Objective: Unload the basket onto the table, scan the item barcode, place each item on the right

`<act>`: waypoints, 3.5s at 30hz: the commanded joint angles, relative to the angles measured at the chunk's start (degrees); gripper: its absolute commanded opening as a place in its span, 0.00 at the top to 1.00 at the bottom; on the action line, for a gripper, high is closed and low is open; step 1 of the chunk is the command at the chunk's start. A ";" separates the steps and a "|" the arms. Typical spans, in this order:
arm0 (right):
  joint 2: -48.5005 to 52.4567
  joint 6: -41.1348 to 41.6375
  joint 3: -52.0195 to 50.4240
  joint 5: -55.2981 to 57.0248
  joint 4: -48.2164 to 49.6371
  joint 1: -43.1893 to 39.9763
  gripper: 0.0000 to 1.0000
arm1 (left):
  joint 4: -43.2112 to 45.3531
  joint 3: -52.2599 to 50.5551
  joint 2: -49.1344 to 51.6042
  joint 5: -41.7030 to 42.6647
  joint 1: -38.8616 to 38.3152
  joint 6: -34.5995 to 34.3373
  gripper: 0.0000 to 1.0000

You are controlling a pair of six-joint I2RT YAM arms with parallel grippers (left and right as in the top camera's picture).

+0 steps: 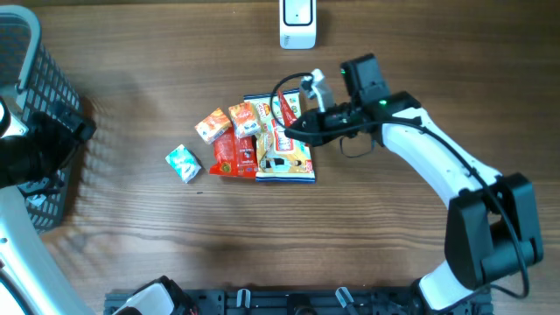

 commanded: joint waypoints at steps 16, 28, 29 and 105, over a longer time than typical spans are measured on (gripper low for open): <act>6.84 16.15 -14.71 -13.35 14.86 -4.09 0.96 | 0.00 0.04 0.00 -0.13 0.31 0.31 0.00; 6.60 16.63 -10.38 11.08 2.25 -4.09 0.29 | 0.00 0.04 0.00 -0.13 0.31 0.31 0.00; 6.58 15.41 -9.09 13.29 -0.50 -4.09 0.28 | 0.00 0.04 0.00 -0.13 0.31 0.31 0.00; 13.33 -2.34 9.81 17.64 -18.69 5.57 0.96 | 0.00 0.04 0.00 -0.13 0.31 0.33 0.00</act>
